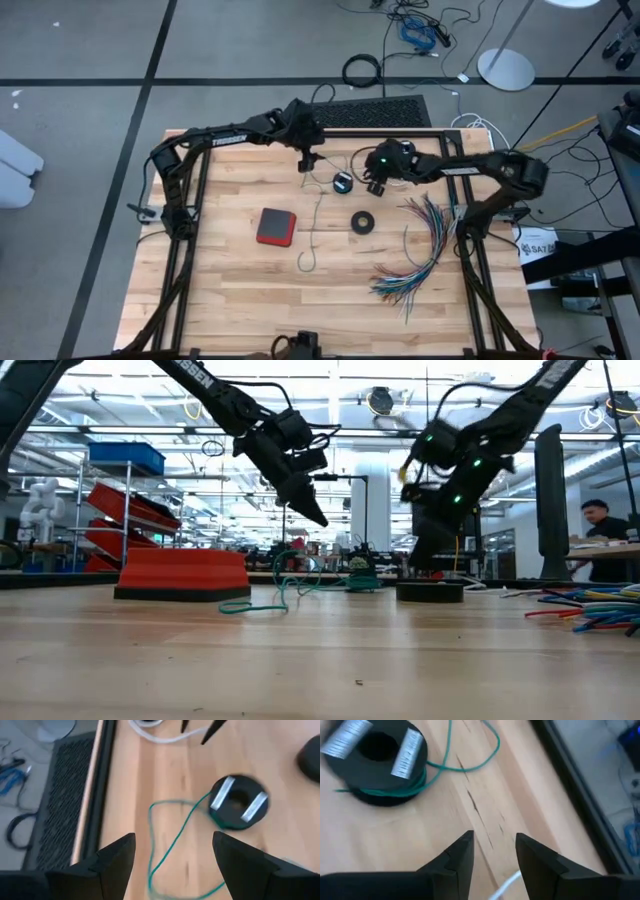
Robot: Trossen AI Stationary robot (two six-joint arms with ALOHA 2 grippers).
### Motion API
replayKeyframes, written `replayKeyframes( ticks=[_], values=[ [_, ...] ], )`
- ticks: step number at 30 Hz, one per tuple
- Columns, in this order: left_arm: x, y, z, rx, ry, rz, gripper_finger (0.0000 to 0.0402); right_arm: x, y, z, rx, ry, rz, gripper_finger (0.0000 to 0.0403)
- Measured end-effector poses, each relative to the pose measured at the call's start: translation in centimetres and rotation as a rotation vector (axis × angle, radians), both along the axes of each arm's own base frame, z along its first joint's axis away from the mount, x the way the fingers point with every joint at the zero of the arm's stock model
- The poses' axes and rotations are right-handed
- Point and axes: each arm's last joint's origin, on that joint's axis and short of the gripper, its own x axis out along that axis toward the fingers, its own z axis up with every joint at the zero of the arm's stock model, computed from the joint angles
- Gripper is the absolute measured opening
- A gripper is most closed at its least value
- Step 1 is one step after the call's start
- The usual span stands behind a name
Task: Coiling cords
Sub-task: Coil the green wire cable on the spool
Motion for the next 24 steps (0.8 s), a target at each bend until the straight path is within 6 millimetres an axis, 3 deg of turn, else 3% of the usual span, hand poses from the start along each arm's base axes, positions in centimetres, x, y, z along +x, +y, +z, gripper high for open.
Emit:
replayKeyframes(
  ticks=[5,11,17,24],
  values=[
    [0.8,-1.6,-1.3,-0.012,-0.086,-0.072,0.0274,-2.3,1.8,1.4,0.017,-0.157,0.155,0.0132],
    [2.1,-5.3,-3.7,-0.015,-0.205,-0.148,0.0272,-5.0,4.9,0.4,-0.003,-0.423,0.358,0.0132],
    [3.9,-9.2,-3.3,-0.087,-0.315,-0.247,0.0259,-7.5,6.2,-1.2,-0.025,-0.533,0.325,0.0132],
    [4.8,-9.9,-2.1,-0.094,-0.400,-0.238,0.0258,-7.5,6.1,-0.2,-0.011,-0.700,0.252,0.0132]
  ],
)
